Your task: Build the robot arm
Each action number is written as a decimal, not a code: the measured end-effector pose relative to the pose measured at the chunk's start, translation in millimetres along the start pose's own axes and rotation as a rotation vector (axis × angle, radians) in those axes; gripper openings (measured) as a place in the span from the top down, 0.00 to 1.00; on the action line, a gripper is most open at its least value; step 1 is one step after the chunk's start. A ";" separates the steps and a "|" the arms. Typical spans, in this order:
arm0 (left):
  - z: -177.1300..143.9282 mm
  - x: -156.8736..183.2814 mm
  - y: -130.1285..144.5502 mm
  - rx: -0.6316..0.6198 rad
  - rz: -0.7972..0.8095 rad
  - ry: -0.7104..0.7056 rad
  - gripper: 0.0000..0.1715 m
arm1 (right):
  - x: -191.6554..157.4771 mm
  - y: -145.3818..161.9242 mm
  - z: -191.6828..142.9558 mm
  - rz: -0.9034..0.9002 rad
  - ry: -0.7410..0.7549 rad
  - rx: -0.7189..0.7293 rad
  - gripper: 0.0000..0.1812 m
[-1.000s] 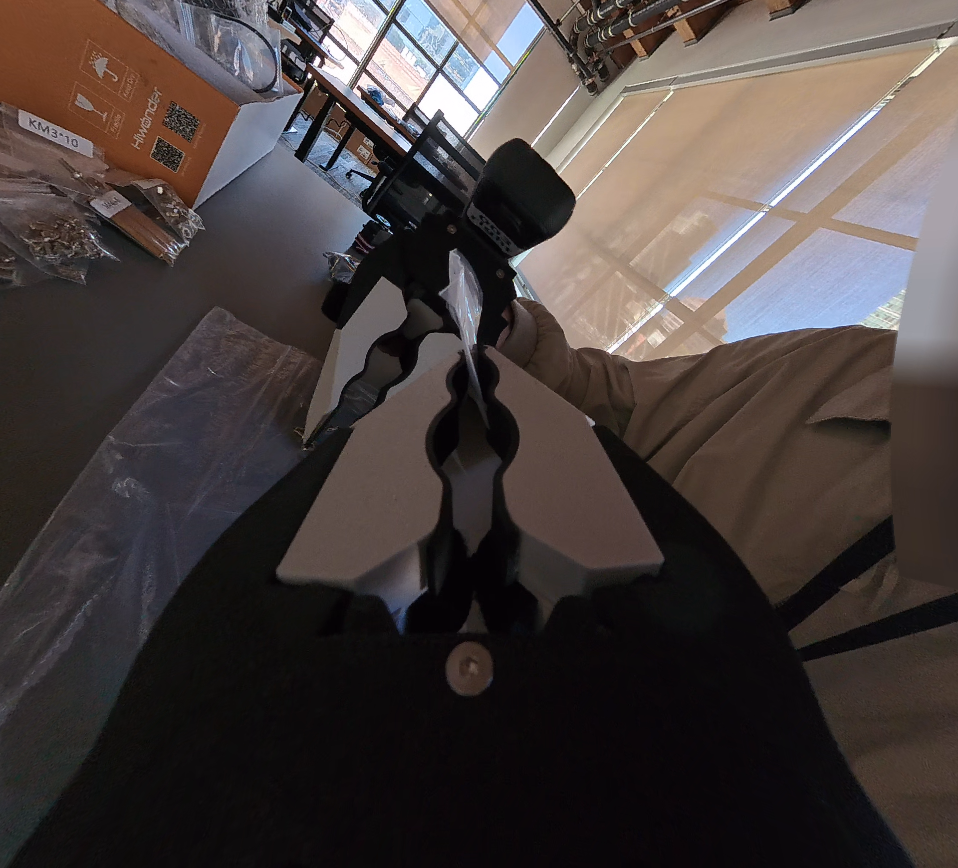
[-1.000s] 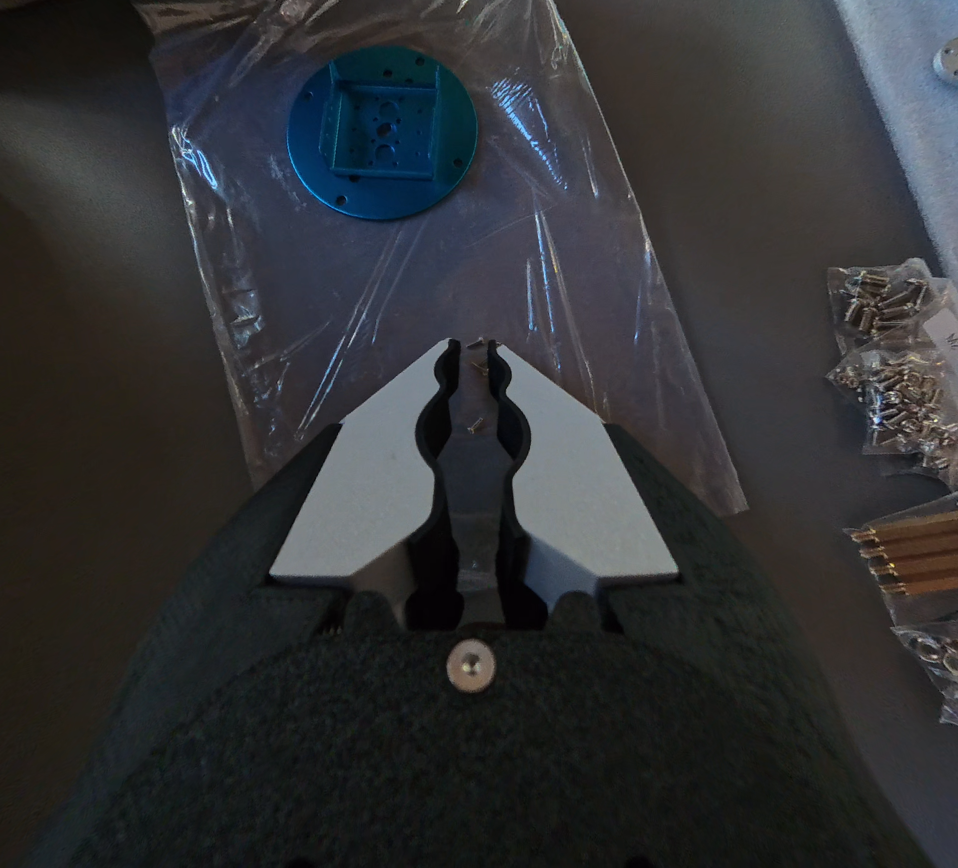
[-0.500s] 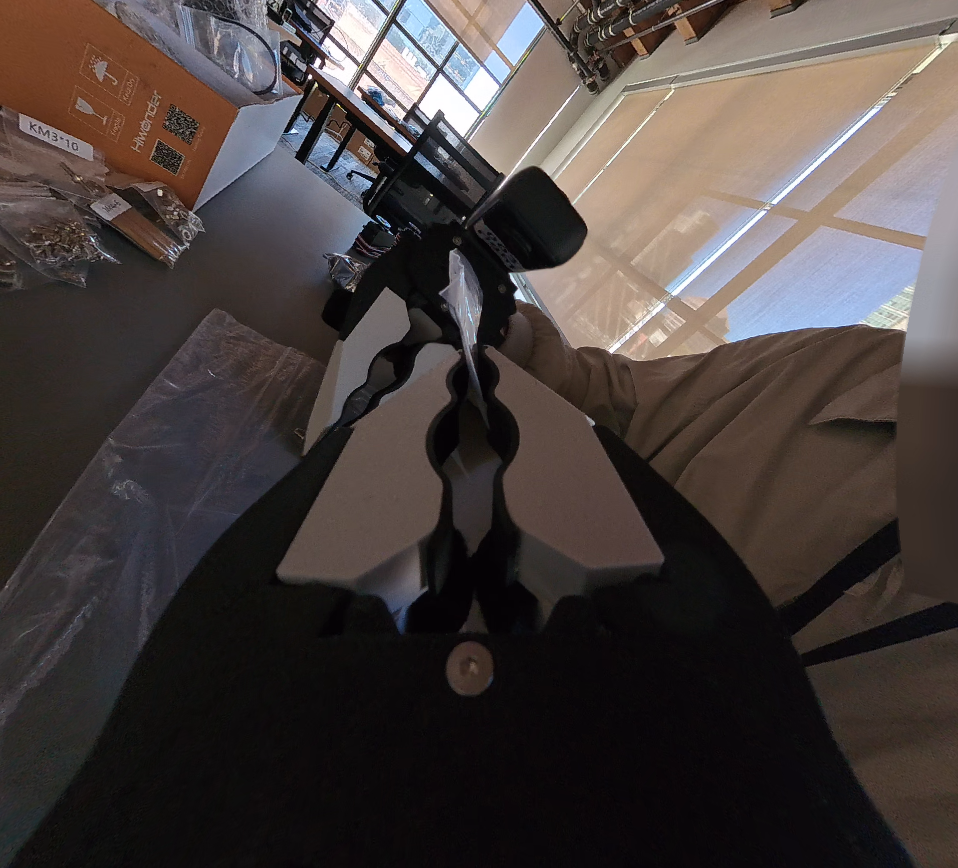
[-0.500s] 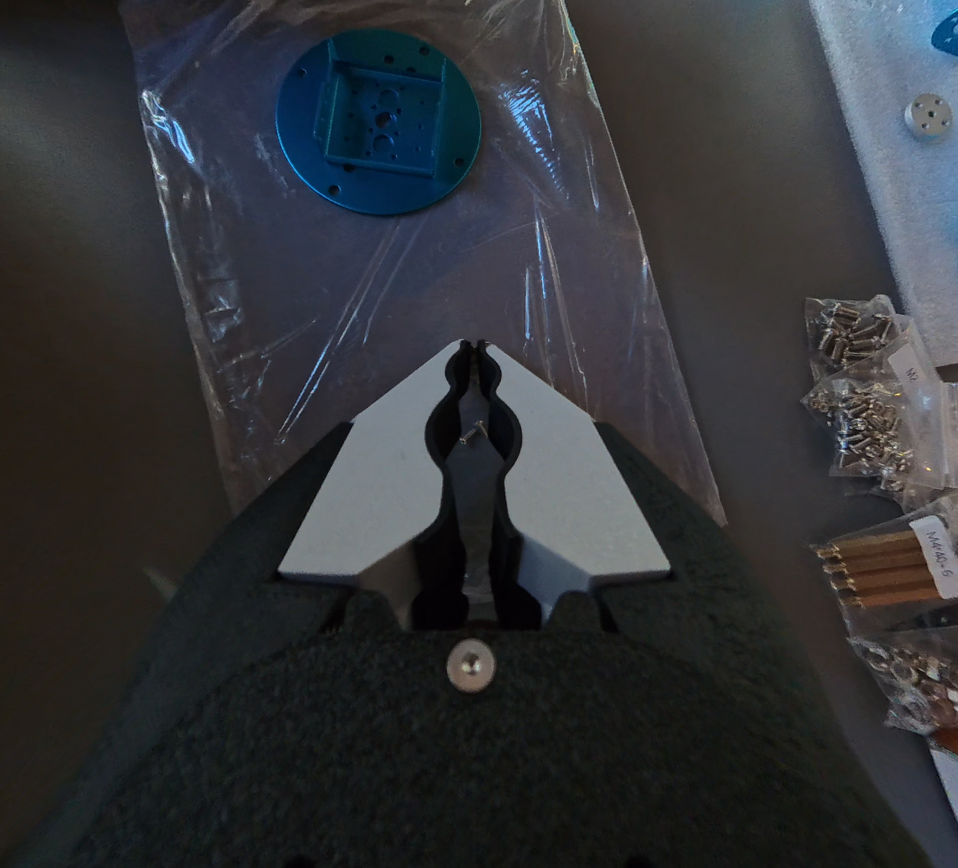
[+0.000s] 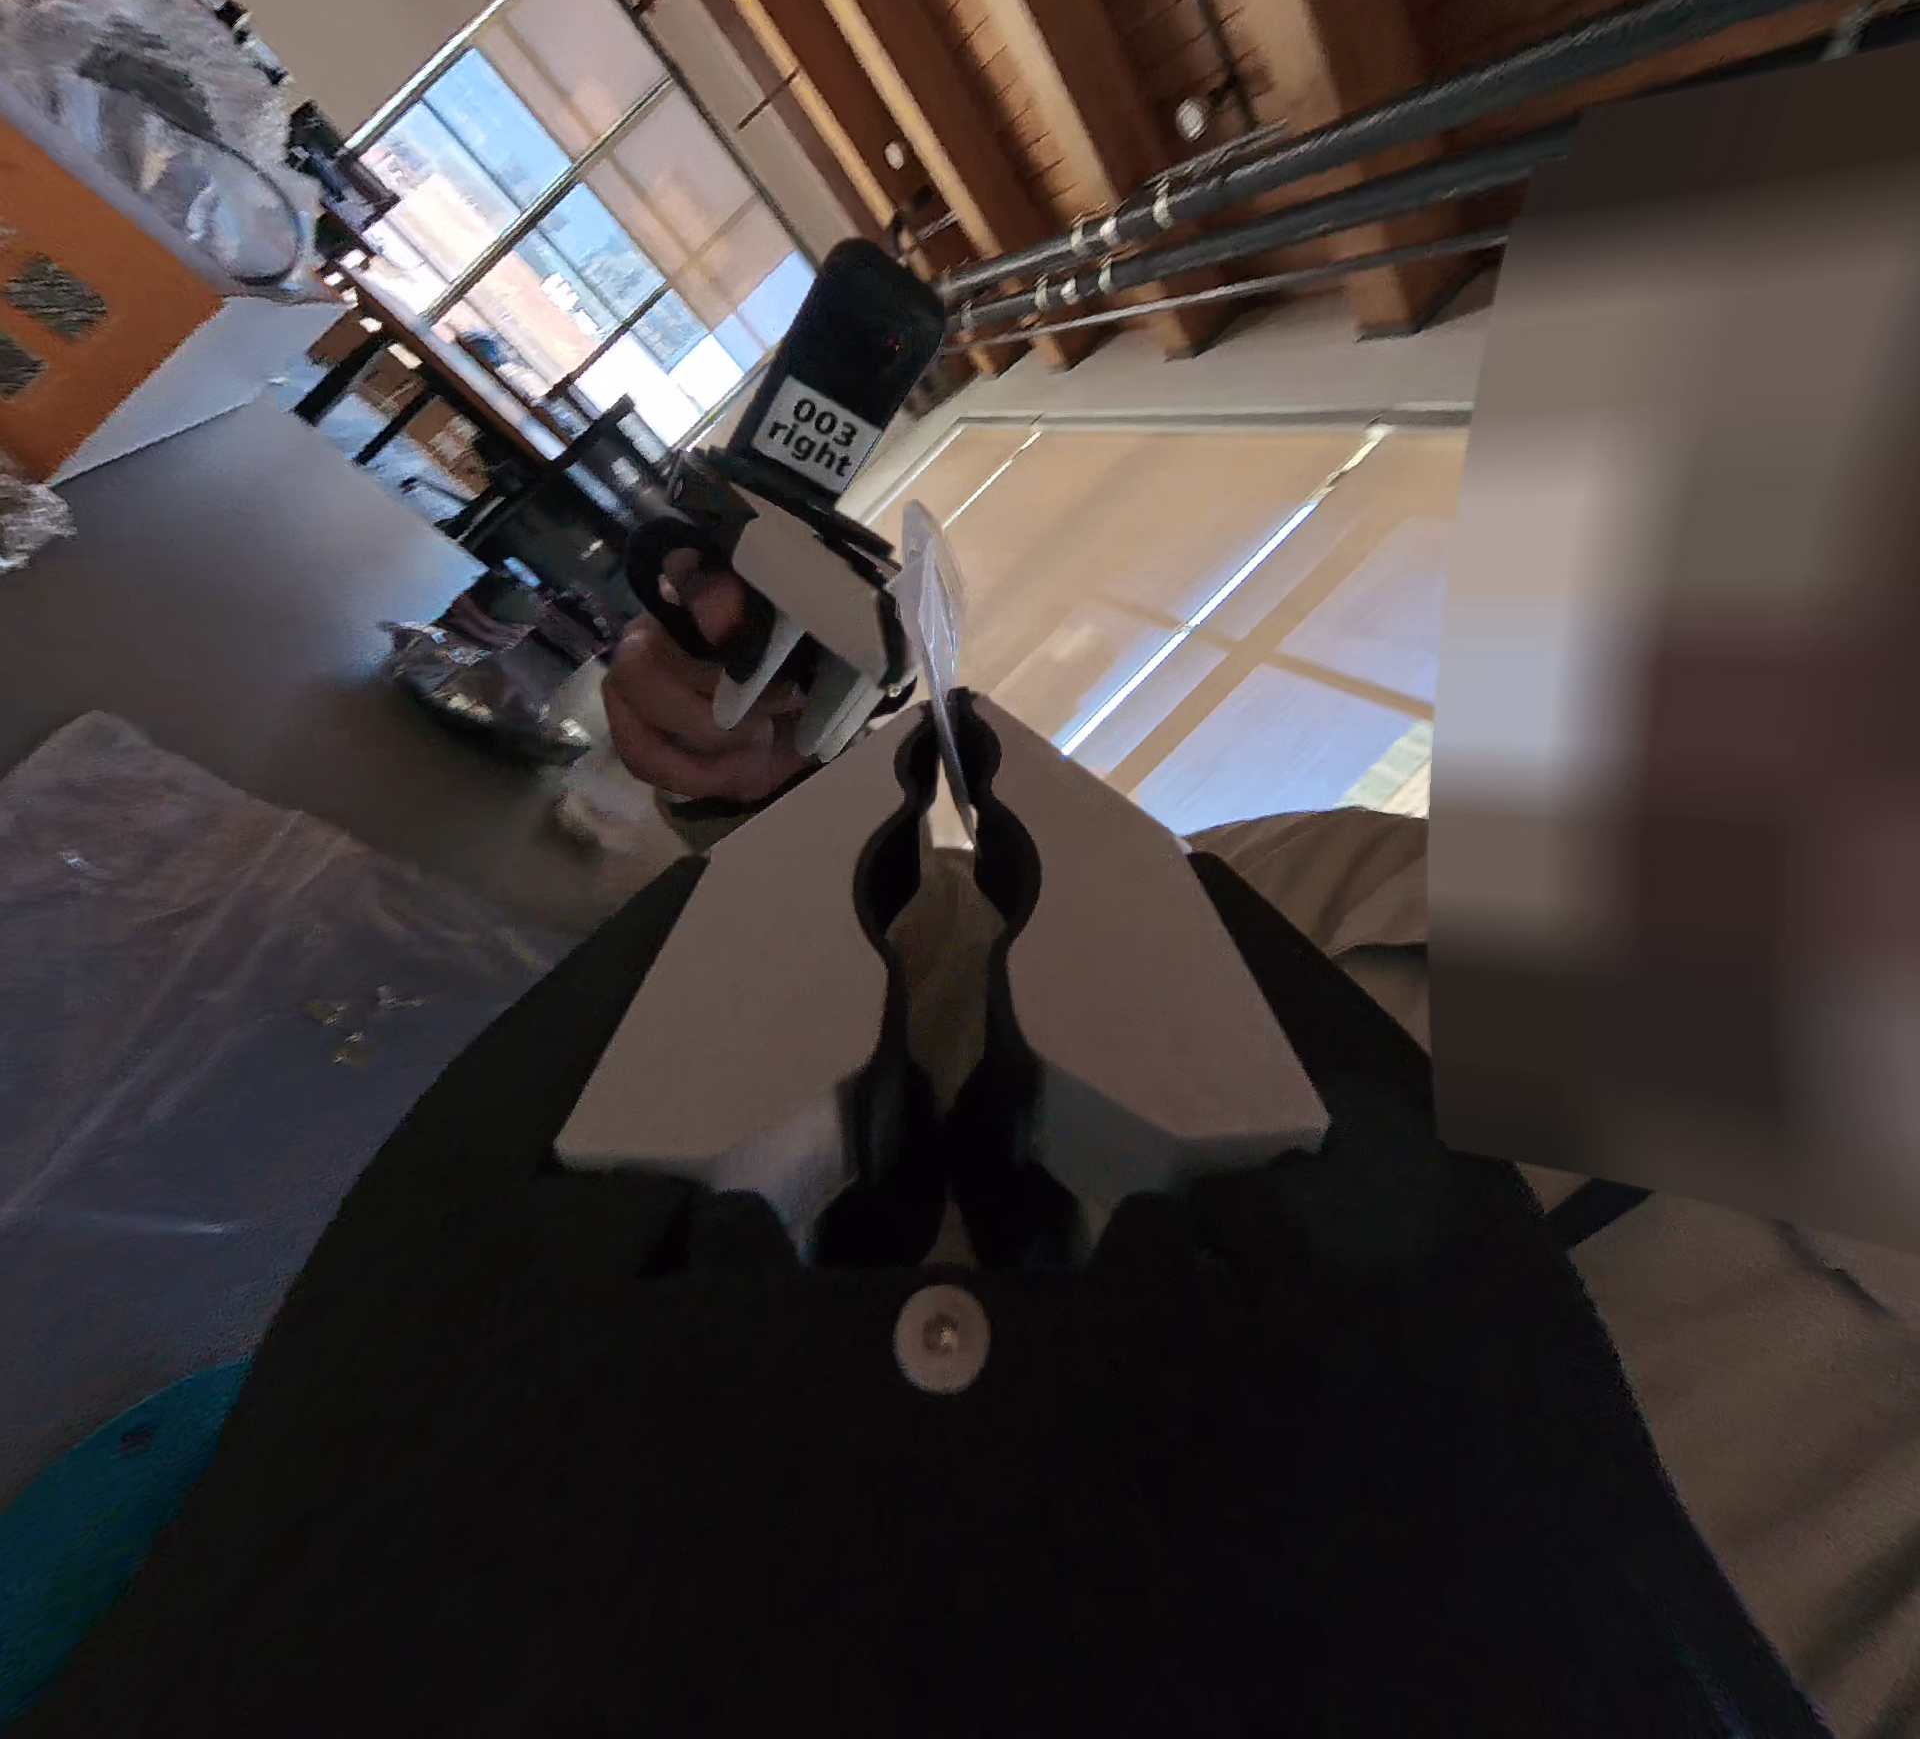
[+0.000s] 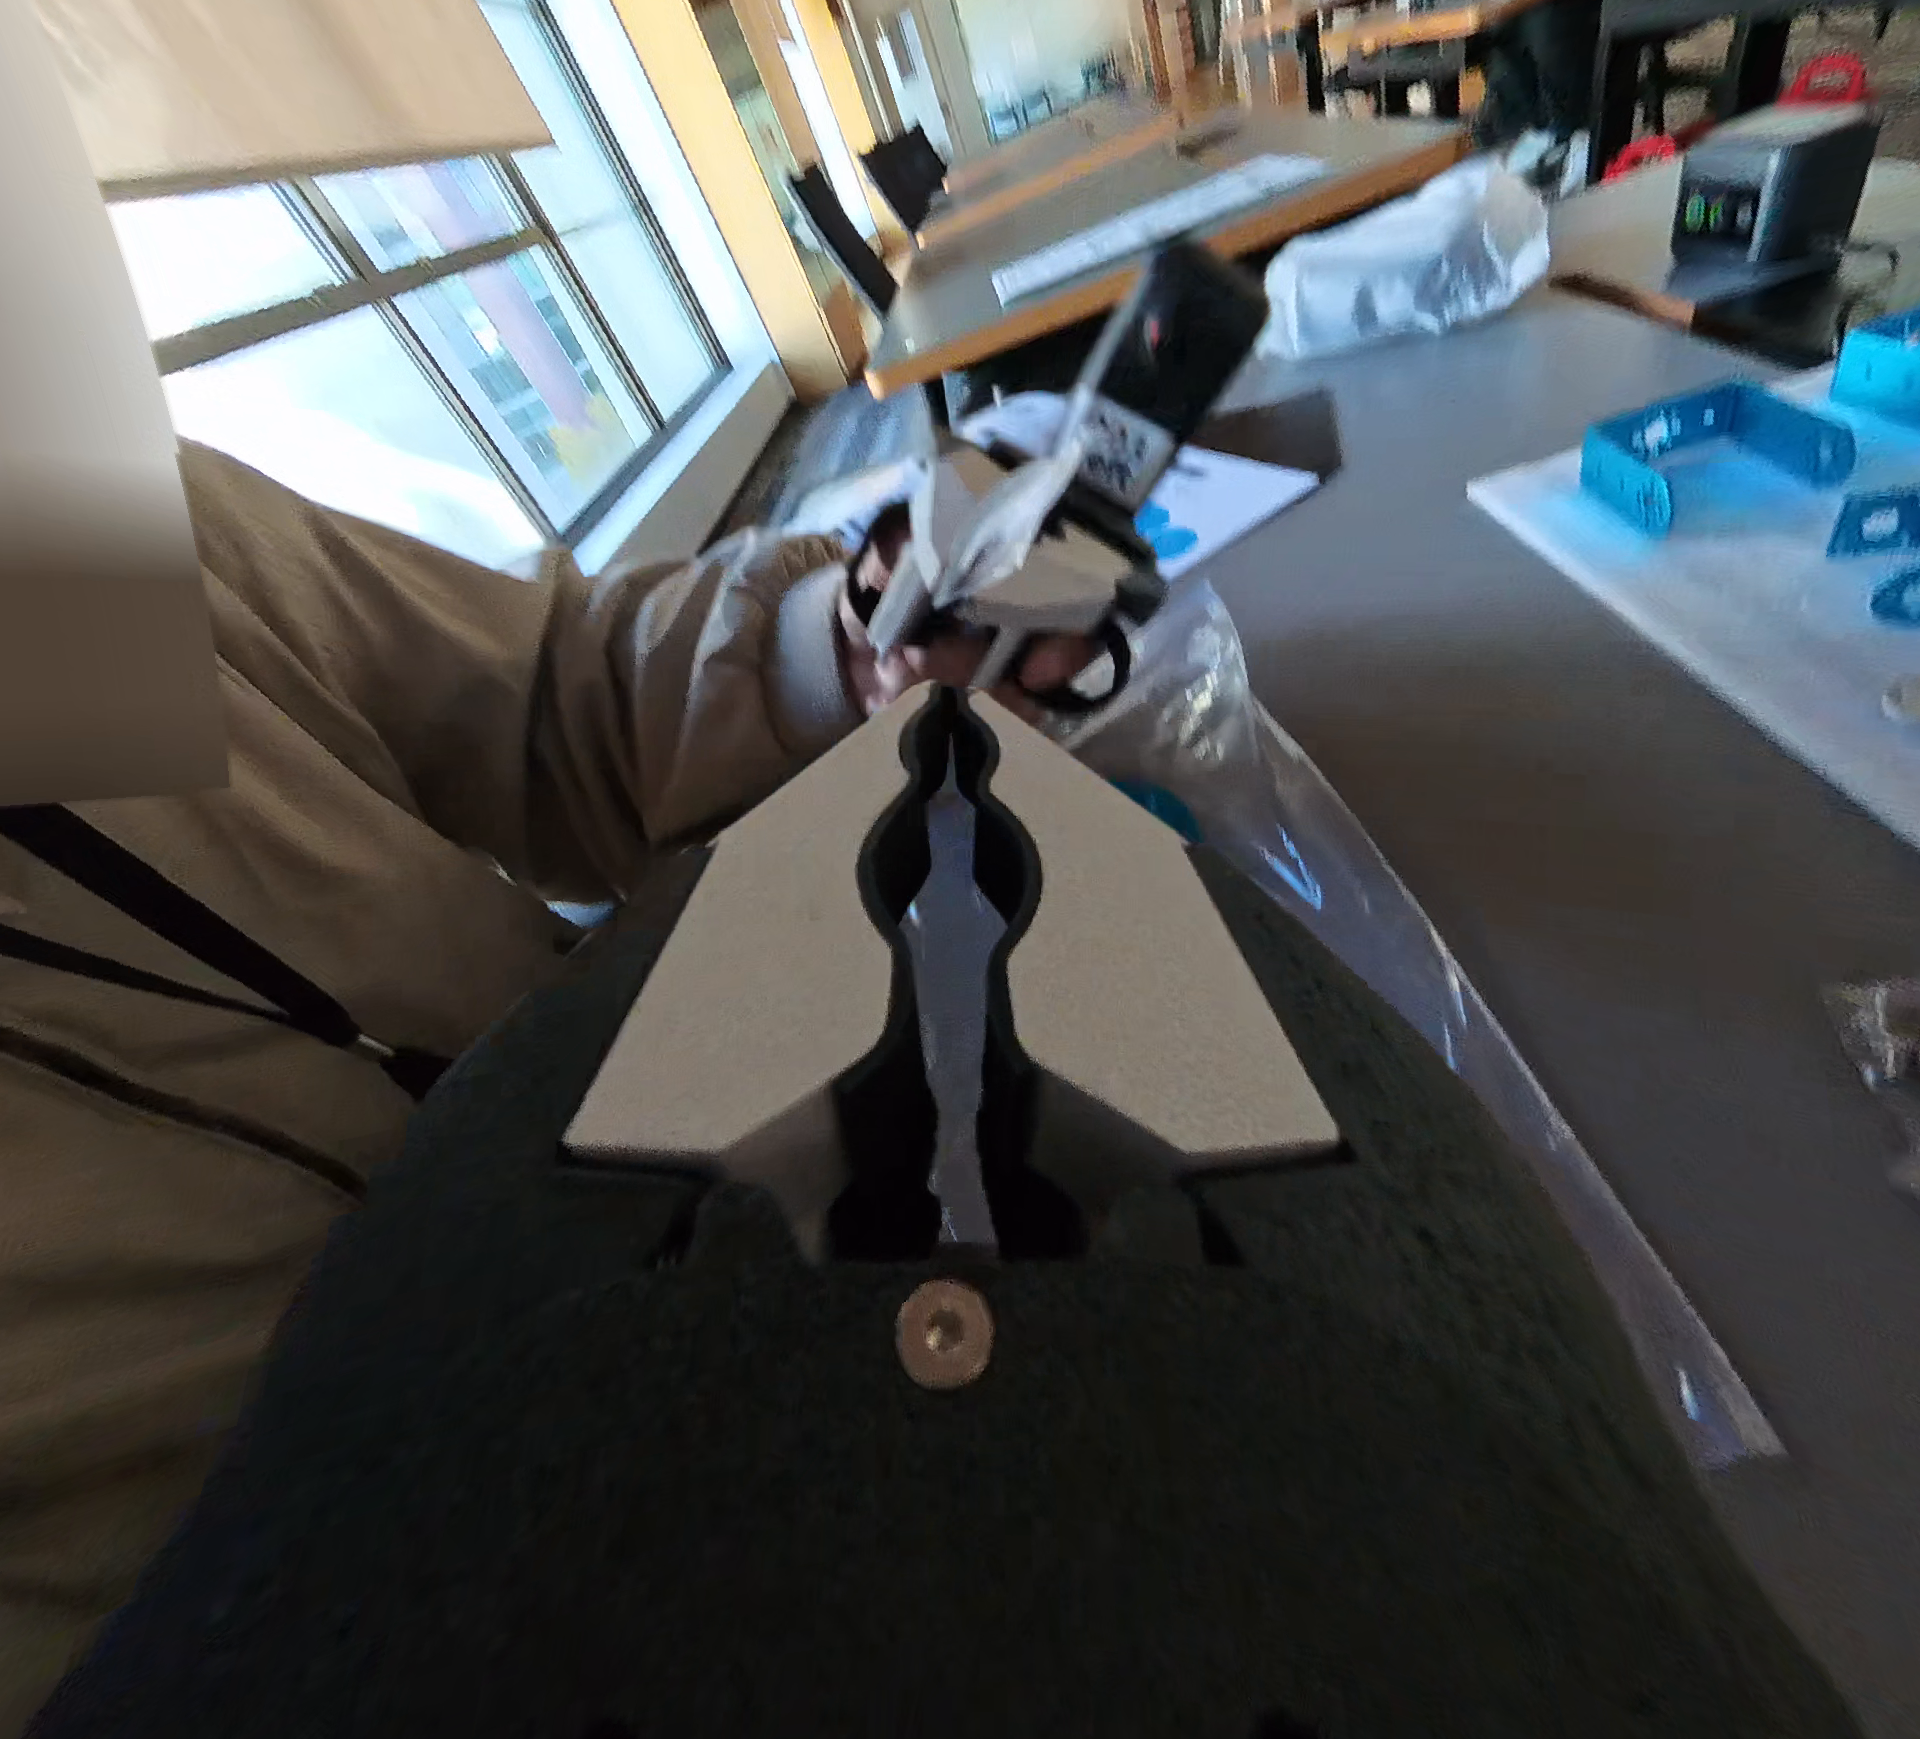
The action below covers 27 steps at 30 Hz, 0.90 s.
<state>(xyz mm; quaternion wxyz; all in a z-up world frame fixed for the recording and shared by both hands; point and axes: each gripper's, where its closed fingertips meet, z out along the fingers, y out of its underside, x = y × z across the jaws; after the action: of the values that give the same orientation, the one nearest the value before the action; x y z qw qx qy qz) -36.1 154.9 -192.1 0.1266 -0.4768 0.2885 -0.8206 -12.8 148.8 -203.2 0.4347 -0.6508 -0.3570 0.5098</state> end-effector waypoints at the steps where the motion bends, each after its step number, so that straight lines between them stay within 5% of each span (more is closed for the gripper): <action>1: -0.6 2.9 -2.8 0.026 -0.023 0.032 1.00 | -4.4 -11.2 0.6 -0.007 -0.008 0.026 1.00; 9: 0.0 13.5 -5.0 0.063 -0.048 0.106 1.00 | -3.6 -43.8 13.7 -0.122 0.097 -0.041 1.00; 14: -12.4 -0.4 -11.3 0.029 0.046 -0.051 1.00 | 18.5 20.3 -6.3 -0.180 0.303 -0.281 0.97; 20: -10.1 -10.3 -2.7 -0.038 0.115 -0.142 1.00 | -9.1 115.4 -29.0 -0.273 0.353 -0.566 0.85; 27: -7.3 -15.0 4.3 -0.063 0.093 -0.138 1.00 | 16.5 130.0 -26.7 -0.320 0.501 -0.589 0.89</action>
<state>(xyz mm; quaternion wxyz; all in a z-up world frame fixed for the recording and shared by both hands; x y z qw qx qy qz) -35.0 161.3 -208.1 0.1691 -0.5219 0.3268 -0.7696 19.7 110.6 -327.2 0.3773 -0.7874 -0.4675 0.1380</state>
